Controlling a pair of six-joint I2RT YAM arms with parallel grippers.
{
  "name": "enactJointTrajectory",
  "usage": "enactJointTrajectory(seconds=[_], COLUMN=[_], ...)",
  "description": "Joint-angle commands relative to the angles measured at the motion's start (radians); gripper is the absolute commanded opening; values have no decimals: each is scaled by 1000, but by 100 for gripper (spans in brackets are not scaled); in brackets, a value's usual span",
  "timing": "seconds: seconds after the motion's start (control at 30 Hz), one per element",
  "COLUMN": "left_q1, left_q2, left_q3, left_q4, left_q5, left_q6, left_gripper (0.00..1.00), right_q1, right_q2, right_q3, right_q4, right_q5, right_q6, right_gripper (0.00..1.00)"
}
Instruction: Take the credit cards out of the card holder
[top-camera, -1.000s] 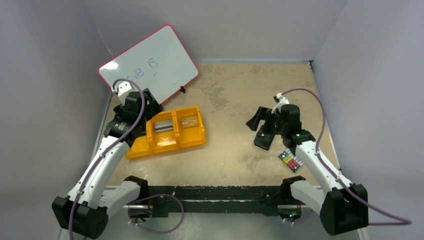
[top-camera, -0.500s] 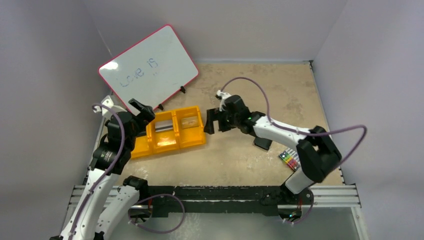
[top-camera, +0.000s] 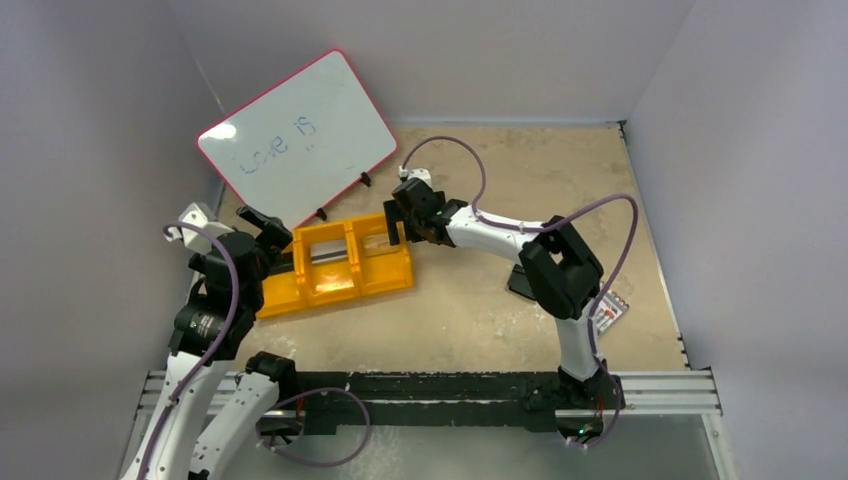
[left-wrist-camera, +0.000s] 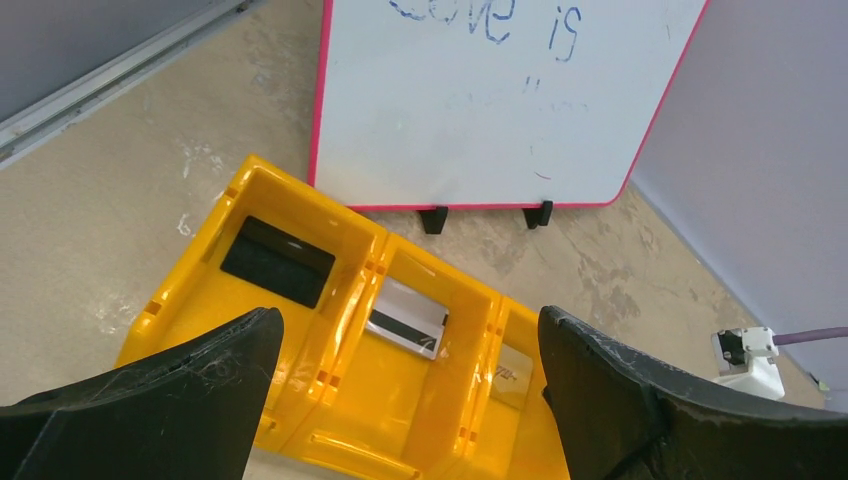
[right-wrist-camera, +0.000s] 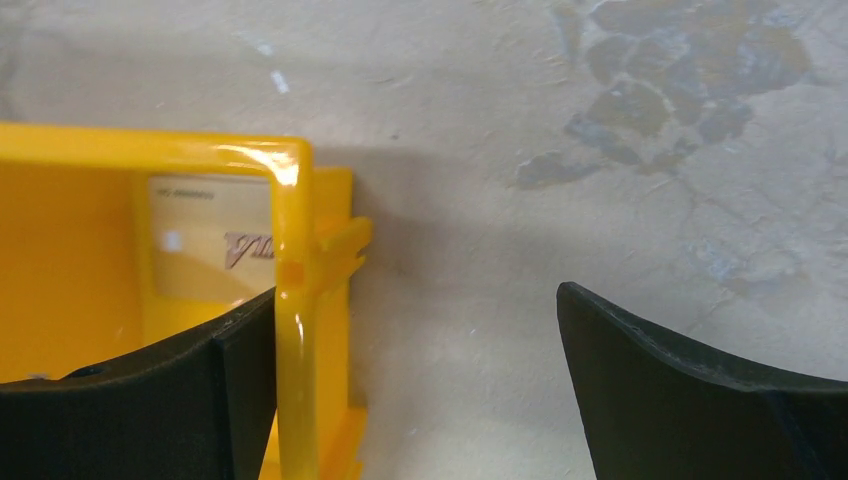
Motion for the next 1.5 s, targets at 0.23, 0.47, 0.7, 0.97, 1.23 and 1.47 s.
enactJointTrajectory(seconds=[0.23, 0.47, 0.7, 0.97, 1.23, 1.47], left_q1=[7, 7, 7, 6, 4, 2], left_q2=[38, 101, 198, 329, 633, 855], left_q3=[41, 20, -44, -133, -95, -12], left_q4=[5, 46, 96, 326, 574, 713], left_q5=[6, 97, 174, 433, 677, 795], left_q6=[18, 41, 9, 2, 23, 7], left_gripper=[100, 100, 100, 100, 97, 95], right_q1=[-48, -164, -299, -415, -493, -497], right_q2=[34, -16, -43, -83, -199, -451], right_q3=[79, 19, -5, -48, -41, -190], right_q4=[-101, -62, -56, -37, -70, -73], right_q5=[309, 281, 287, 246, 27, 29], right_q6=[-6, -28, -47, -51, -158, -113], right_gripper=[100, 100, 100, 100, 100, 100])
